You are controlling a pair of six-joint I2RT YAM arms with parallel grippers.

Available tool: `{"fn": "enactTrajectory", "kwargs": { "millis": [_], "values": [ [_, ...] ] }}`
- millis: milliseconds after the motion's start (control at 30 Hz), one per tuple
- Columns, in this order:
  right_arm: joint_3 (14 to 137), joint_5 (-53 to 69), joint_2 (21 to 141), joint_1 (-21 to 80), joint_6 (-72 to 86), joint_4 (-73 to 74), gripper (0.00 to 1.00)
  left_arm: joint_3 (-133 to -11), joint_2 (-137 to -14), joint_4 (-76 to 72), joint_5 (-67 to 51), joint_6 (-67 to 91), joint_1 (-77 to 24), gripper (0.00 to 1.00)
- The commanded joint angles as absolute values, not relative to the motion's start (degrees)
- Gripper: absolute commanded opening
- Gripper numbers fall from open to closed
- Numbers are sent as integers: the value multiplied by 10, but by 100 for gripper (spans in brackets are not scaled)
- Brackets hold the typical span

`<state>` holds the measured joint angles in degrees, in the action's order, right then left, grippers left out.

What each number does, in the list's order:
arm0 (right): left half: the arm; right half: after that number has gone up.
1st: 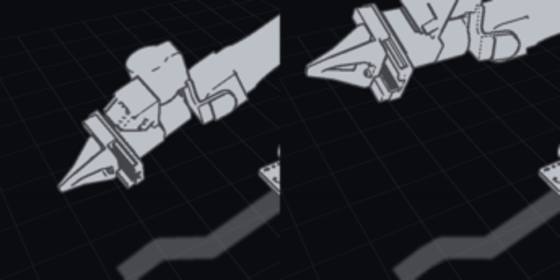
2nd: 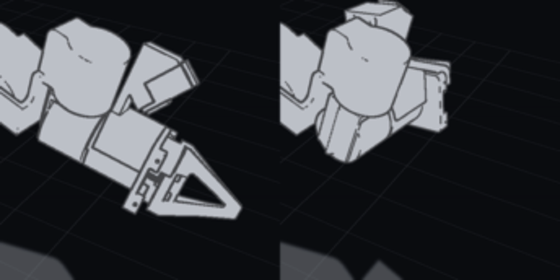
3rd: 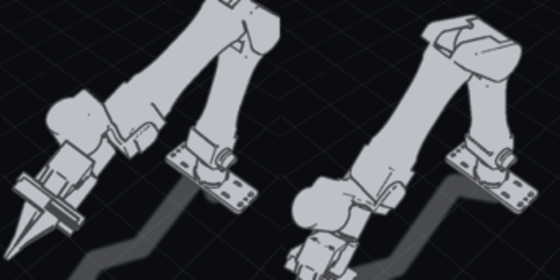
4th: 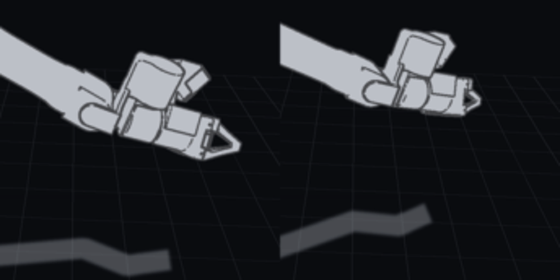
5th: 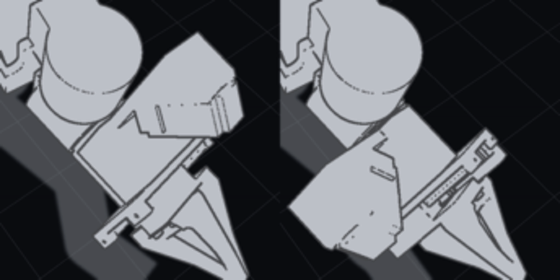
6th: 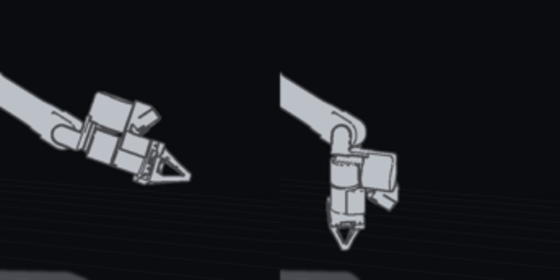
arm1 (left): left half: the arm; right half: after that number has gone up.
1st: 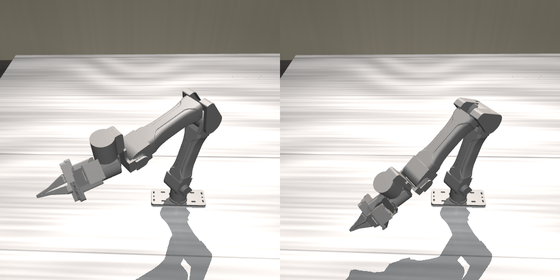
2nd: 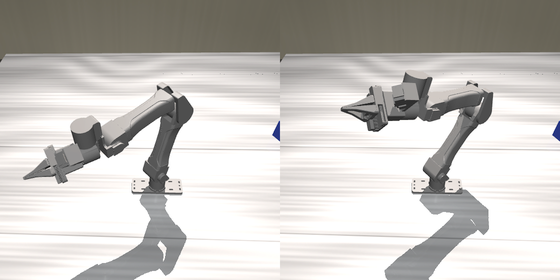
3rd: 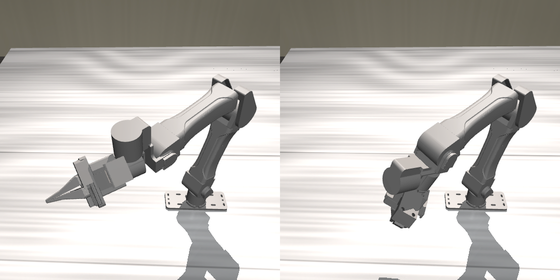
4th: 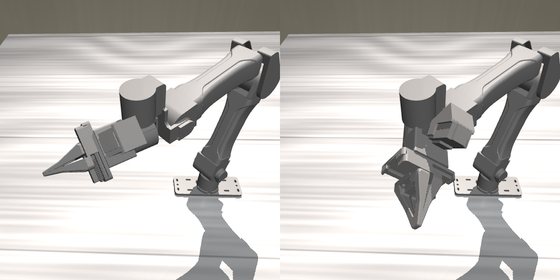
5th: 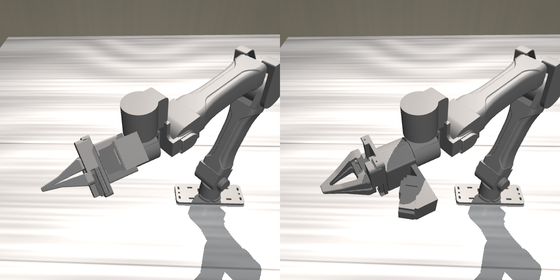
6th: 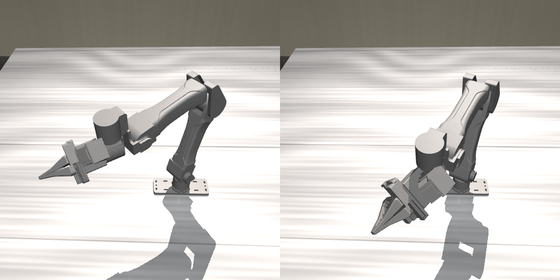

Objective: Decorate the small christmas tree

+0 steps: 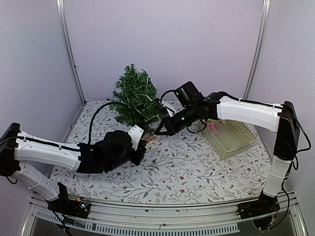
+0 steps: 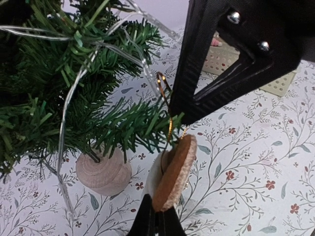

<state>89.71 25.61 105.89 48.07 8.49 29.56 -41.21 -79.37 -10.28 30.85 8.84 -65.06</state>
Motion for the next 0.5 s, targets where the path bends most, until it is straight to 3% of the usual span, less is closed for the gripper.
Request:
{"fn": "enactTrajectory", "kwargs": {
  "millis": [0, 467],
  "values": [
    [921, 219, 1067, 469, 90, 305, 2, -395, -784, -39, 344, 95, -638, 0],
    [917, 201, 1062, 470, 88, 318, 2, -387, -768, -4, 329, 91, -635, 0]
  ]
}}
